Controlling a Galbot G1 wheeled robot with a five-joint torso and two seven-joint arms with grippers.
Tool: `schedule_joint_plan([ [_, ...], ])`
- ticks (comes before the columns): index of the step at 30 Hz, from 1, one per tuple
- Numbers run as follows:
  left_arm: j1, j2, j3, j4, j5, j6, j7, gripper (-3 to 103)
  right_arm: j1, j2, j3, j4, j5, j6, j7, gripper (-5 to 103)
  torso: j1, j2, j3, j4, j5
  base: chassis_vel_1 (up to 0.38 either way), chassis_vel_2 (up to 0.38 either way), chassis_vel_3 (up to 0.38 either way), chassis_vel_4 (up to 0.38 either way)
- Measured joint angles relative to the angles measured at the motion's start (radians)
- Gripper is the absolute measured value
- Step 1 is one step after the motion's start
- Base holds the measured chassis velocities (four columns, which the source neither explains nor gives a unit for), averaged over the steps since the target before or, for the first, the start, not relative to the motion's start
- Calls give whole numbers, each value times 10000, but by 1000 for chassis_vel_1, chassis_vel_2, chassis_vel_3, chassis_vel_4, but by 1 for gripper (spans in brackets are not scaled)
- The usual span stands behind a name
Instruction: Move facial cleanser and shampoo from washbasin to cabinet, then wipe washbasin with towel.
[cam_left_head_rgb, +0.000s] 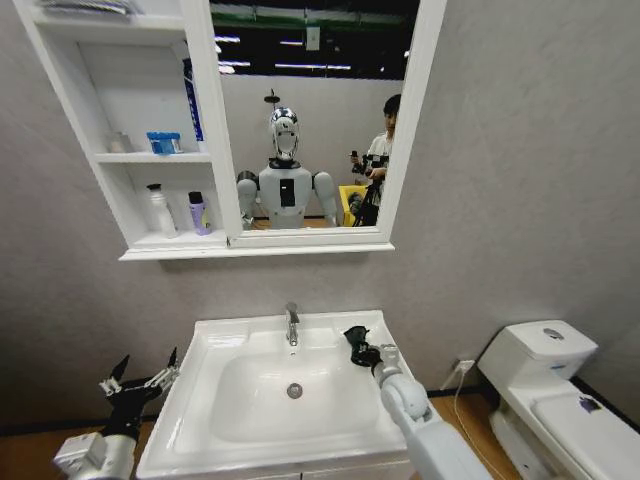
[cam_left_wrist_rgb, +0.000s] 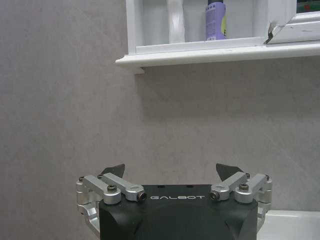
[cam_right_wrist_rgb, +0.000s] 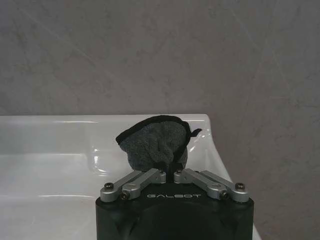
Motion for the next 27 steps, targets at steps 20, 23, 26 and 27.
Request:
schedule_joint_plan([
  [20, 1, 0, 0, 0, 0, 0, 0, 100, 687, -69, 798, -2389, 1483, 852, -2001, 9, 0, 0, 1, 1, 0, 0, 0, 0, 0],
  [23, 0, 0, 0, 0, 0, 0, 0, 100, 816, 10, 724, -2574, 1149, 1165, -2405, 20, 0, 0, 1, 0, 0, 0, 0, 0, 0],
  [26, 0, 0, 0, 0, 0, -1, 0, 100, 913, 146, 676, -2734, 817, 1574, -2647, 31, 0, -1, 1, 3, 1, 0, 0, 0, 0],
  [27, 1, 0, 0, 0, 0, 0, 0, 100, 921, 186, 674, -2738, 729, 1685, -2691, 37, 0, -1, 0, 3, 0, 0, 0, 0, 0],
])
